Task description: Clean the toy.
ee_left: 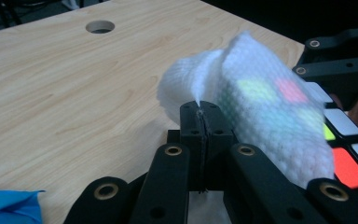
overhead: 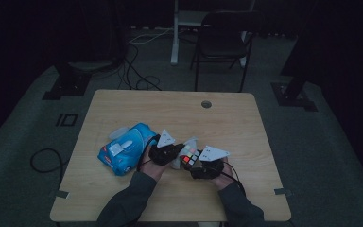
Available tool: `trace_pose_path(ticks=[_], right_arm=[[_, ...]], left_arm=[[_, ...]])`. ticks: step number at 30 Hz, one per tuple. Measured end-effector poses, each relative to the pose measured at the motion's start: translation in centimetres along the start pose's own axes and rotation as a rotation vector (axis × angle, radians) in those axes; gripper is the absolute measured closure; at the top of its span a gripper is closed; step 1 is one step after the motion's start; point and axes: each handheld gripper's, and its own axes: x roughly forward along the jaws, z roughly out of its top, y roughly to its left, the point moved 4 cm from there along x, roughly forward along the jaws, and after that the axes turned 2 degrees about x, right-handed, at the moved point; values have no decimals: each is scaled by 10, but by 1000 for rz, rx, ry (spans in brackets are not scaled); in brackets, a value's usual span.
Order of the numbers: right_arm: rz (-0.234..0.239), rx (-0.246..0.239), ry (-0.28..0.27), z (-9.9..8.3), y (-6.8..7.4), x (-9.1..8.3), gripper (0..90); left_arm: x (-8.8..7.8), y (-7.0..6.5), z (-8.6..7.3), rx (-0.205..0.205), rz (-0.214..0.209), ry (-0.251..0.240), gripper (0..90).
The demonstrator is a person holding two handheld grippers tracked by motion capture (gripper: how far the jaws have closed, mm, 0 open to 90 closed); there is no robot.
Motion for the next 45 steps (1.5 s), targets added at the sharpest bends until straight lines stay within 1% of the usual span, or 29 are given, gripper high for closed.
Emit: trace_pose_path(ticks=[4, 9, 11, 15, 16, 18, 20, 21, 22, 24, 26, 28, 32, 37, 41, 45], right_arm=[[-11, 12, -1, -1, -3, -1, 345], [-6, 13, -1, 0, -3, -1, 345], [-5, 7, 5, -1, -2, 0, 345], [-5, 0, 23, -4, 0, 4, 345], [-6, -3, 27, -4, 0, 5, 345], [-4, -3, 26, -4, 1, 5, 345], [-6, -3, 18, -3, 1, 4, 345], [-5, 0, 17, -2, 1, 3, 345], [-8, -3, 17, -2, 0, 3, 345], [-3, 7, 2, -2, -1, 1, 345], [-7, 18, -8, 0, -3, -1, 345], [-18, 18, -11, 0, -5, -3, 345], [-36, 29, -17, 0, -10, -6, 345], [-54, 51, -27, 1, -14, -9, 345], [-63, 57, -21, 0, -16, -8, 345], [-70, 60, -14, -1, -17, -7, 345]], left_arm=[[-1, -1, -2, 7, -9, 4, 897], [-3, -1, 0, 6, -4, -2, 897], [-4, -1, 3, 0, -7, -15, 897], [-9, -3, 8, 0, -13, -41, 897], [-9, -3, 8, 10, -8, -37, 897], [-10, -2, 9, 7, -15, -44, 896], [-9, -2, 7, 7, -15, -36, 896], [-8, -1, 6, 0, -20, -41, 897], [-8, -1, 5, 3, -17, -34, 897], [-5, -1, 1, 3, -15, -17, 897], [-3, -1, -1, -3, -17, -12, 897], [-2, -2, -3, -4, -18, -9, 897], [-3, -4, -6, 7, -9, 3, 897], [-5, -6, -11, 10, -1, 14, 897], [-10, -9, -12, 10, -11, 6, 897], [-14, -11, -9, 18, -12, -6, 896]])
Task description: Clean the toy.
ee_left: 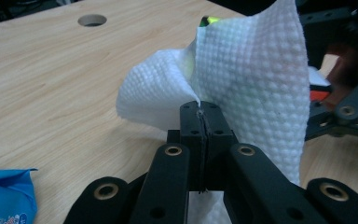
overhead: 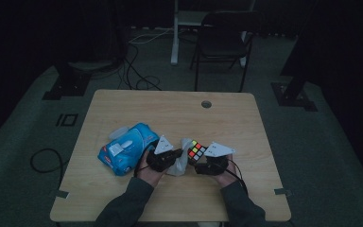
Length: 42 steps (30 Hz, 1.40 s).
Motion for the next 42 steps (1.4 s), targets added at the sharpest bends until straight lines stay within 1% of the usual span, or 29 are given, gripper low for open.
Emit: trace_pose_path(ticks=[5, 9, 12, 16, 17, 19, 23, 24, 29, 33, 35, 39, 42], right_arm=[[9, -3, 9, 0, 2, 1, 345], [21, -13, 9, -1, 5, 3, 345], [26, -14, -1, 1, 7, 1, 345], [28, -13, -12, 4, 7, -1, 345], [28, -15, -14, 4, 7, -2, 345], [24, -14, -14, 4, 6, -3, 345], [22, -15, -8, 3, 5, -2, 345], [21, -17, -8, 3, 5, -2, 345], [20, -9, -21, 6, 4, -5, 345], [10, -3, -32, 7, 2, -7, 345], [12, 6, -36, 7, 1, -8, 345], [4, 10, -42, 9, 0, -8, 345], [3, 23, -56, 11, -1, -9, 345]], left_arm=[[-2, 1, 6, -10, -2, -28, 896], [0, 4, 10, -12, -3, -37, 896], [3, 6, 8, -17, -3, -29, 897], [8, 8, 1, -22, 1, -5, 897], [10, 8, -1, -25, -1, 3, 897], [11, 8, -3, -29, -8, 3, 897], [12, 9, -4, -18, -10, 10, 896], [12, 9, -4, -18, -5, 16, 897], [14, 9, -7, -10, 4, 30, 896], [15, 8, -9, -12, -3, 35, 896], [16, 8, -10, -20, -4, 35, 896], [18, 9, -12, -34, -5, 34, 897], [19, 8, -14, -47, -23, 31, 896]])
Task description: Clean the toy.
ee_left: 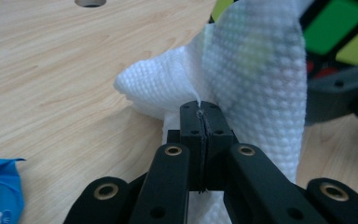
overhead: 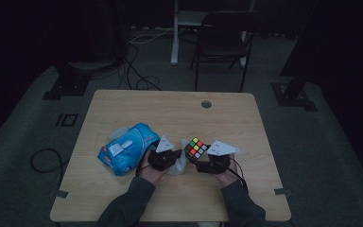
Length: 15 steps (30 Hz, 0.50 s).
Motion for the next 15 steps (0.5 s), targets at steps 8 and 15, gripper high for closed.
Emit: trace_pose_path(ticks=[8, 15], right_arm=[[0, 10, -9, 9, 1, 2, 345], [13, 38, 11, 11, 0, 8, 345]], left_arm=[[8, -9, -2, -38, -57, -29, 896], [6, -9, -3, -6, -46, -37, 896]])
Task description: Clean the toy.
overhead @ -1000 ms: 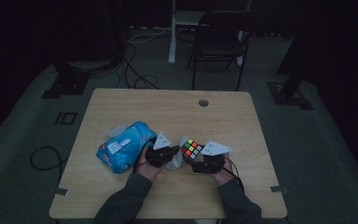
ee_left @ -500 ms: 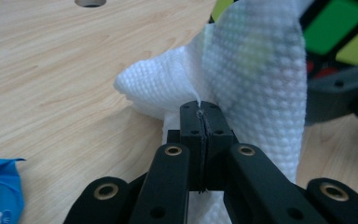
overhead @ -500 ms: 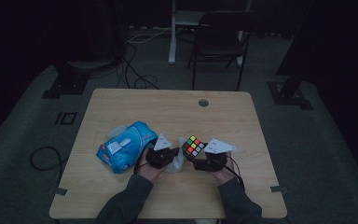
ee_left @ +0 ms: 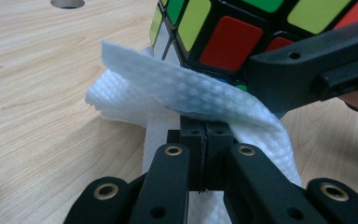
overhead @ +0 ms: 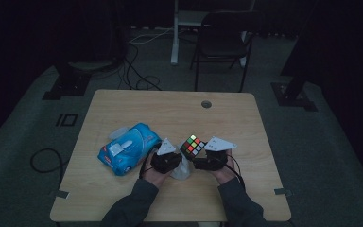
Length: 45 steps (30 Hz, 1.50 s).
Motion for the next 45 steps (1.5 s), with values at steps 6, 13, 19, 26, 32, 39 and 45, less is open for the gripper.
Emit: trace_pose_path(ticks=[6, 13, 19, 26, 32, 39, 45], right_arm=[[16, 42, 17, 2, -3, 2, 345], [36, 49, 23, 2, -3, 0, 345], [52, 55, 14, 5, -2, 2, 345], [61, 73, 7, 8, -1, 5, 345], [46, 80, 11, 7, -5, 5, 345], [47, 83, 12, 6, -5, 1, 345], [59, 94, -4, 9, -2, 5, 345]], left_arm=[[-1, -4, -1, 32, -19, -19, 897], [-3, 3, 0, 24, 20, -29, 896], [-3, 5, 2, 28, 26, -29, 896], [2, -4, 0, 49, -12, -31, 897], [-1, -5, 1, 60, -16, -36, 896], [-4, 6, 3, 29, 22, -57, 896], [-1, 5, 3, 37, 19, -51, 896]])
